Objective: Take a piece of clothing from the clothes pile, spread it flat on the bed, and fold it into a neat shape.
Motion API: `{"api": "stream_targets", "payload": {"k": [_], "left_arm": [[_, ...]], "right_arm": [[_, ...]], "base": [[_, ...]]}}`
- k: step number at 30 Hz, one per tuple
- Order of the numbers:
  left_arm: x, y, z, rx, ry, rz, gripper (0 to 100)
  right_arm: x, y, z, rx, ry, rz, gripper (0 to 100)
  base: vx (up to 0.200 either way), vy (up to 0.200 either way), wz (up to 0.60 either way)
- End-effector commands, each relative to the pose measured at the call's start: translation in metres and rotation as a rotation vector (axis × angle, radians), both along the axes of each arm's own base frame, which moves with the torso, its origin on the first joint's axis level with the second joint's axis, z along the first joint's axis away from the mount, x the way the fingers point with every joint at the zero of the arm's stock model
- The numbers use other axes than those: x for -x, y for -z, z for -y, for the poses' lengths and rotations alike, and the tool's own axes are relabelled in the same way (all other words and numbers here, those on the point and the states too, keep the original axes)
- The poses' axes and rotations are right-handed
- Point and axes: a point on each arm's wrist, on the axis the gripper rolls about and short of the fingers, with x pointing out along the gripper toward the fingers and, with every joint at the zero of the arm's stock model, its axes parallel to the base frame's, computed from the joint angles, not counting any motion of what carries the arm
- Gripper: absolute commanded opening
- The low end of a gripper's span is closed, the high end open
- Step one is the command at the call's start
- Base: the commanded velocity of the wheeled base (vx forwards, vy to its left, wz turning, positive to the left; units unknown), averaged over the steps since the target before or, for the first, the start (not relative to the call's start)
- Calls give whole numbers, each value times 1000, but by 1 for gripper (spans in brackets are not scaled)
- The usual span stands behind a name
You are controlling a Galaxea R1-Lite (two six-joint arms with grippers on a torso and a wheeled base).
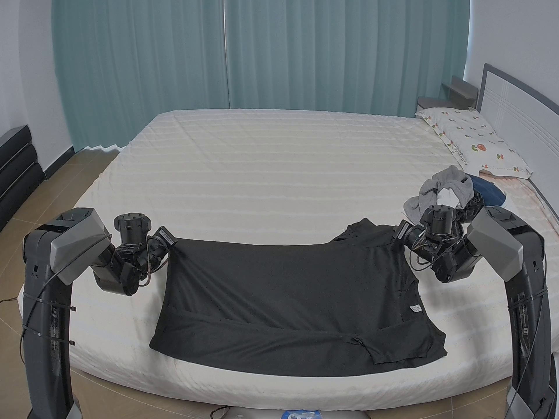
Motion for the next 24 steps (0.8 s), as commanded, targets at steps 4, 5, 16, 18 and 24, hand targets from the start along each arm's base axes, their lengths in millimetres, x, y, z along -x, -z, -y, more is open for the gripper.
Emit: {"api": "stream_targets", "payload": {"k": [4, 5, 16, 18, 24], "left_arm": [[5, -10, -3, 3, 3, 5, 0], [6, -10, -3, 4, 5, 7, 0], [12, -10, -12, 27, 52, 47, 0], [12, -11, -14, 32, 63, 56, 0], [13, -9, -15, 31, 64, 49, 0]], "right_arm": [[22, -30, 12, -71, -64, -2, 0], [23, -30, 12, -71, -64, -4, 0], [35, -36, 31, -95, -68, 5, 0], [35, -36, 32, -104, -63, 5, 0], [41, -30, 31, -110, -83, -15, 0]], "base": [[0, 0, 0], [0, 0, 0], [0, 0, 0], [0, 0, 0], [0, 0, 0]]}}
